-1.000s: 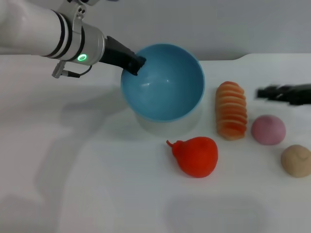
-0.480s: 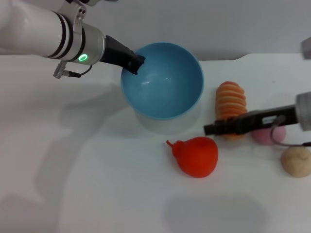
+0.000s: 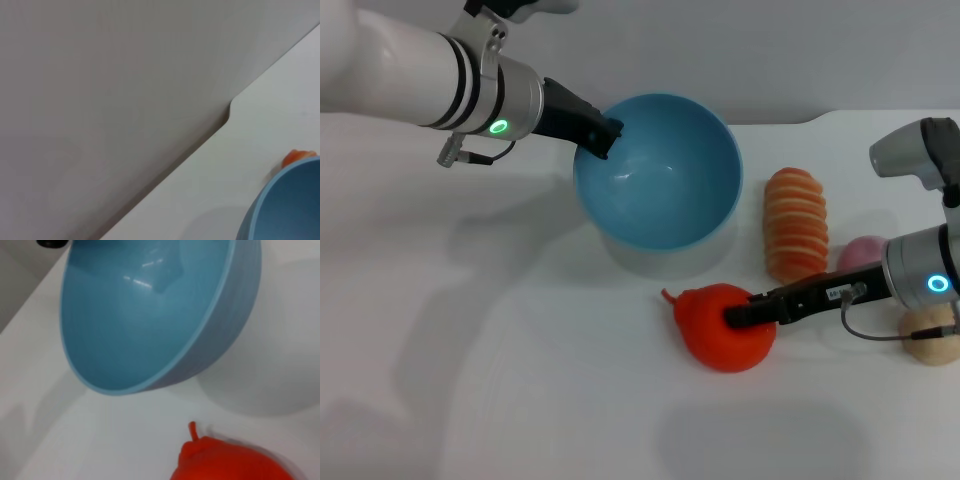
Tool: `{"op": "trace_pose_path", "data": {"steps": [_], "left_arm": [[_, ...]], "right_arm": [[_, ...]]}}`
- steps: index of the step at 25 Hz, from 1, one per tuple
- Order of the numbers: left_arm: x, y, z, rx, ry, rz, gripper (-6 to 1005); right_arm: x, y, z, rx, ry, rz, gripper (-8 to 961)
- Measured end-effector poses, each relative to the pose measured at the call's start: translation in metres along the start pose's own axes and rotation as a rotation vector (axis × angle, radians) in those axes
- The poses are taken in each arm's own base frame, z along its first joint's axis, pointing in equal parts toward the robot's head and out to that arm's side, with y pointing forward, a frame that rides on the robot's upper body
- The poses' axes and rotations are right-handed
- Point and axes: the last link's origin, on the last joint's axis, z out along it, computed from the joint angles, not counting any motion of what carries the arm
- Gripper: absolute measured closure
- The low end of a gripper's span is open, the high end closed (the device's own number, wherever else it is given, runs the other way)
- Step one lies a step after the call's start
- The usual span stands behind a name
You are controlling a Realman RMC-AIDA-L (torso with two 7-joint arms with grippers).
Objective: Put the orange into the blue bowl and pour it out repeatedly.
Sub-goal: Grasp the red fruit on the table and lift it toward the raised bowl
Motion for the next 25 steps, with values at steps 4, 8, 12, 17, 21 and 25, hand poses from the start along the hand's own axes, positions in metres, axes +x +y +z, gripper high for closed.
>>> {"op": "trace_pose_path", "data": {"steps": [4,8,12,17,21,25], "left_arm": [[-0.002,0.0,0.001,0.001,-0.005,0.001,1000],[-0.002,0.0,0.001,0.001,-0.007,0.0,1000],[-0.003,0.0,0.001,0.002,-0.008,-0.001,999],[-0.003,-0.001,0.001,0.005,-0.008,0.0,1000],[-0.003,-0.002,0.0,0.009,-0.008,0.003,999],[-0.002,-0.002,0.0,0.012,-0.016,0.014,999]], "right_arm": [[0.002,-0.001,0.001,0.008,-0.003,-0.006,438],[0.001,-0.001,0.001,0.008,-0.011,-0.015,521],[-0.002,0.002,0.0,-0.018,-0.034,-0.027,676],[-0.007,0.008,-0.004,-0.063,-0.103,-0.061,889],[-0.016,0.019,-0.026,-0.147,-0.203,-0.119,923],[-0.027,0.043,-0.066,-0.257,-0.312,-0.233,929]]}}
